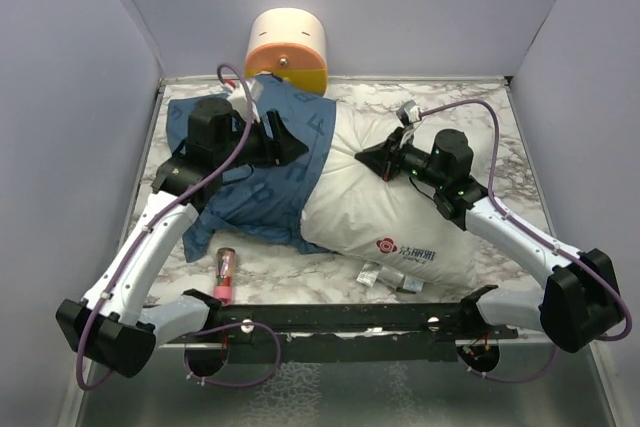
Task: Put the pillow into the pillowcase
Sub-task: Stuff the pillow into the pillowcase.
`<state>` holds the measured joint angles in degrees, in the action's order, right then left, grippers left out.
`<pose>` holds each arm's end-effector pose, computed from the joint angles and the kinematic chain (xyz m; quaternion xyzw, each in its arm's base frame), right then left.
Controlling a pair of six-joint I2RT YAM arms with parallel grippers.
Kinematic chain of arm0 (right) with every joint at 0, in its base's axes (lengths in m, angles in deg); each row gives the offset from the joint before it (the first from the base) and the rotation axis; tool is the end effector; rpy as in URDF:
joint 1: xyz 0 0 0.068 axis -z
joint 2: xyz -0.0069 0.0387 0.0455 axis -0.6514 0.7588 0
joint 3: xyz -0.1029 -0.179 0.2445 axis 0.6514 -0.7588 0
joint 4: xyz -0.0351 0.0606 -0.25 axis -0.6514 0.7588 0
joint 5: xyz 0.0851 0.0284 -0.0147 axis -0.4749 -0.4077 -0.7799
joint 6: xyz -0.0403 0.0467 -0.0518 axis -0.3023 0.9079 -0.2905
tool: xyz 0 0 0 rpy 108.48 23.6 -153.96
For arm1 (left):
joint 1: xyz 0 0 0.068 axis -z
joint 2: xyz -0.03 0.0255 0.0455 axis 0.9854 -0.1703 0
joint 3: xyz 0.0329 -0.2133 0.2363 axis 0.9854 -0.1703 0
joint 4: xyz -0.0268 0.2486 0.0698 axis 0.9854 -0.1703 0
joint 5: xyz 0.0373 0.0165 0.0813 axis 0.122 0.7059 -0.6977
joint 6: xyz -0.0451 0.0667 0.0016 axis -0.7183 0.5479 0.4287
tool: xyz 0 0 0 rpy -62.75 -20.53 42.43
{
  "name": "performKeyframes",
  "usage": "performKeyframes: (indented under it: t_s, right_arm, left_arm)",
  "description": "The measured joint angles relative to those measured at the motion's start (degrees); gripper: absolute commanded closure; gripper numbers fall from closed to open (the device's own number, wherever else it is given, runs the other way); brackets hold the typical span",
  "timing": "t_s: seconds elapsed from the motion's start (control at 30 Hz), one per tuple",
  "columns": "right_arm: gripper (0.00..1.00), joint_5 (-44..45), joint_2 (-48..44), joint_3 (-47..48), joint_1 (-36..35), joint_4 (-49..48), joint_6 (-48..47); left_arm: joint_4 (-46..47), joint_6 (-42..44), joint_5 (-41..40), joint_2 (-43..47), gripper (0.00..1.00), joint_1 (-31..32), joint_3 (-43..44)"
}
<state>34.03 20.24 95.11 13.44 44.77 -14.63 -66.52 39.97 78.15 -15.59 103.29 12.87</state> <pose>0.2520 0.1667 0.3371 -0.2353 0.7147 0.4017 0.5220 0.2238 -0.1273 0.3998 0.0443 0.8238 -0.4125 0.3863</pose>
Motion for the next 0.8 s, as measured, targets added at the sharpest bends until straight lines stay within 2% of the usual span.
performKeyframes:
  t_s: [0.2,0.4,0.57,0.7,0.8]
  right_arm:
    - [0.99,-0.9,-1.1,-1.0,0.0,-0.4,0.7]
    - [0.99,-1.1,-0.9,-1.0,0.0,-0.7,0.9]
    - [0.99,-1.2,-0.8,-0.9,0.0,-0.6,1.0]
    - [0.99,-1.2,-0.8,-0.9,0.0,-0.6,1.0]
    - [0.99,-1.2,-0.8,-0.9,0.0,-0.6,1.0]
  left_arm:
    - [-7.0,3.2,-6.4,-3.5,0.39,0.0,19.0]
    - [-13.5,8.1,-15.6,-18.3,0.42,6.0,35.5]
    - [-19.7,12.1,-22.9,-30.5,0.55,9.8,40.7]
    - [-23.8,14.4,-25.8,-36.7,0.72,9.9,43.5]
    - [-25.2,15.4,-26.0,-38.4,0.95,9.9,45.6]
